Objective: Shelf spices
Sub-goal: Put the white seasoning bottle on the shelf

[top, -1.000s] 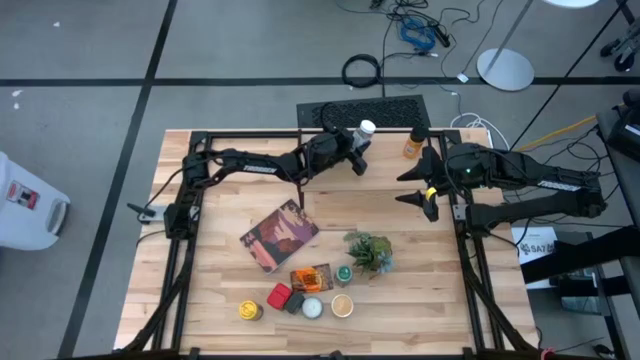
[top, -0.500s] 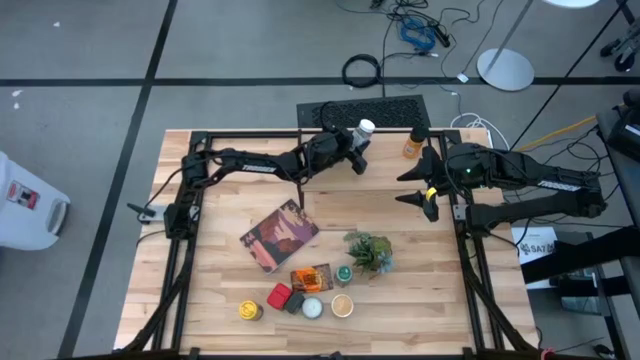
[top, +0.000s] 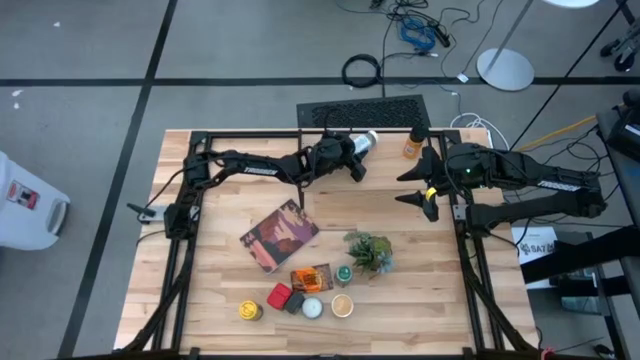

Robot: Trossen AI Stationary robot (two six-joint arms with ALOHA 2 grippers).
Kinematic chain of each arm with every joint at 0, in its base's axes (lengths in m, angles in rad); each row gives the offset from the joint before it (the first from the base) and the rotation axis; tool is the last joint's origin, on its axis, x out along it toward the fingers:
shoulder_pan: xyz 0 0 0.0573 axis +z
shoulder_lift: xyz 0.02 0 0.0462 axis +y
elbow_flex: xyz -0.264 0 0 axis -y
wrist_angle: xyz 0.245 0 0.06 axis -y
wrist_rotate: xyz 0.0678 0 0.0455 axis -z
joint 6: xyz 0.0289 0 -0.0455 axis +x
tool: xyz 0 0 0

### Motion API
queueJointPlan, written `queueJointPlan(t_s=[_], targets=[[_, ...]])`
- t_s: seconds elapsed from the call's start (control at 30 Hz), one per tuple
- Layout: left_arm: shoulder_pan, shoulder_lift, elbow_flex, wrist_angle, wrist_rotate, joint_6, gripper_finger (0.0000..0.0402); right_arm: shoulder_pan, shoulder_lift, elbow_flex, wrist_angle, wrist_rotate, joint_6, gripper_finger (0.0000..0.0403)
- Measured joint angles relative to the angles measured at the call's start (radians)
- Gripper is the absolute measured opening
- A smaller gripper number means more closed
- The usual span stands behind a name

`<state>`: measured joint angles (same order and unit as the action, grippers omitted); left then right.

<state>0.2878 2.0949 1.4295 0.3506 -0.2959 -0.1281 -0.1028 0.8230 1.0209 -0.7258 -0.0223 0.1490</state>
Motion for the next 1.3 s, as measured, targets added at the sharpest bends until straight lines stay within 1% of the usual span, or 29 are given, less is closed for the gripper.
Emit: queueJointPlan(t_s=[0.33,0.47,0.57,0.7,0.8,0.93,1.13,1.3], targets=[[-0.03,-0.004,-0.019,0.003,-0.02,0.002,0.0201,0.0,0.0,0.0,0.004,0.0,0.006,0.0258],[-0.05,-0.005,-0.019,-0.007,0.002,0.003,0.0201,0.0,0.0,0.0,0.001,0.0,0.006,0.0258],[-0.065,-0.005,-0.018,-0.028,0.019,0.002,0.0222,0.0,0.0,0.0,-0.002,0.0,0.004,0.0258],[-0.082,-0.006,0.002,-0.102,0.018,0.009,0.026,0.0,0.0,0.0,-0.005,-0.001,-0.005,0.0258],[-0.09,-0.014,0.019,-0.152,0.007,0.004,0.0274,0.0,0.0,0.0,-0.005,-0.003,-0.008,0.0258],[-0.096,-0.036,0.049,-0.237,0.007,0.005,0.0279,0.0,0.0,0.0,-0.014,-0.005,-0.011,0.0258],[-0.101,-0.089,0.099,-0.411,0.014,0.061,0.0281,0.0,0.0,0.0,-0.02,-0.005,-0.011,0.0258],[-0.099,-0.1,0.194,-0.556,0.015,0.11,0.0281,0.0,0.0,0.0,-0.018,-0.005,-0.012,0.0258]])
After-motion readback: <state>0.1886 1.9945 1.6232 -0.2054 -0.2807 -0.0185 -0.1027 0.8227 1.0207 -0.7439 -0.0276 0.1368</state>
